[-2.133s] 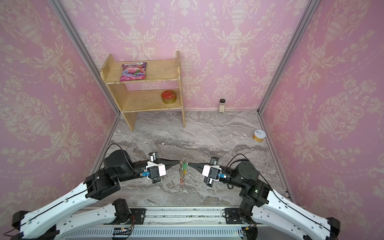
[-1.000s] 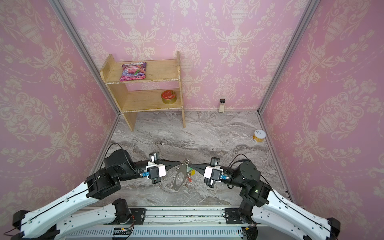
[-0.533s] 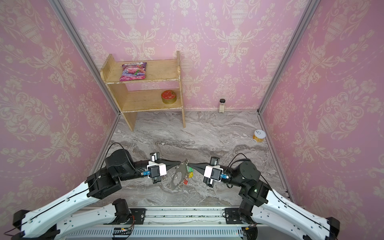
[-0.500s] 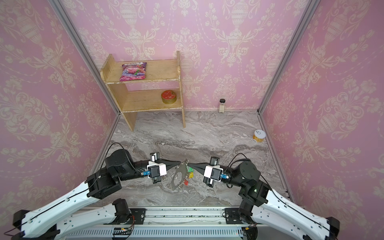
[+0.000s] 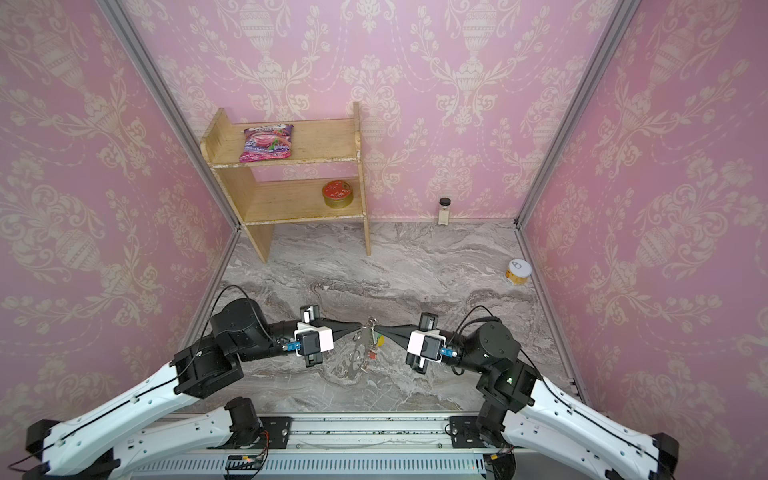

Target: Put the keys on the keyring

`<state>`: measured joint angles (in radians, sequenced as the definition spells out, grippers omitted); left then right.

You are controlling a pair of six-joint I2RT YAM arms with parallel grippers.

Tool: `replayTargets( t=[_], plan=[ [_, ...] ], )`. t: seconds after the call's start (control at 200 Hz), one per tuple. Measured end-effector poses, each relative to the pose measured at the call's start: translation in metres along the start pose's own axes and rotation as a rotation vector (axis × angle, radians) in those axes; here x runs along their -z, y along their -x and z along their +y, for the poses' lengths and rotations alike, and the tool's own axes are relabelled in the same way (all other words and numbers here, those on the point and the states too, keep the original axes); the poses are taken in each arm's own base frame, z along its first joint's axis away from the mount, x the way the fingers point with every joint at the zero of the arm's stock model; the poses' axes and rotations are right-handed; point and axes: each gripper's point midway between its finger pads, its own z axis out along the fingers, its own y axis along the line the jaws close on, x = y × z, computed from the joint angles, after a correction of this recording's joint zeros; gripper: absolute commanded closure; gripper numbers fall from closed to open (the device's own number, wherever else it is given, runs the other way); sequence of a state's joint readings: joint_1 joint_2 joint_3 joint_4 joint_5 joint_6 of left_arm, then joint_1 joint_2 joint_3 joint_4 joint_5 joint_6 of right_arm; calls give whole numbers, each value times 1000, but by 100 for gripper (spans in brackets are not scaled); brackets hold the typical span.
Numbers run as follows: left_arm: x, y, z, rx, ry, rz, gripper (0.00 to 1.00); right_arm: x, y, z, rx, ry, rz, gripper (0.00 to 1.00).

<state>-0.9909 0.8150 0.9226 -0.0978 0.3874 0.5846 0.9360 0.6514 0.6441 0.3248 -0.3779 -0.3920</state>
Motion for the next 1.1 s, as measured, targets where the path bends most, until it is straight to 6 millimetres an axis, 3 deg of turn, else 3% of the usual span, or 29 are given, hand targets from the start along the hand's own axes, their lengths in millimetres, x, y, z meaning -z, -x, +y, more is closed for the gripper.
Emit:
replayTargets(
  t=[0.64, 0.911, 1.101],
  plan=[
    [0, -3, -2, 5, -8, 12, 100, -1, -4, -1, -2, -2, 12, 100],
    [1, 0, -2, 1, -9, 0, 100, -6, -27, 3, -33, 20, 89, 100],
    [0, 2, -5, 1, -23, -10, 100, -4, -23, 2, -29, 13, 80, 100]
  ],
)
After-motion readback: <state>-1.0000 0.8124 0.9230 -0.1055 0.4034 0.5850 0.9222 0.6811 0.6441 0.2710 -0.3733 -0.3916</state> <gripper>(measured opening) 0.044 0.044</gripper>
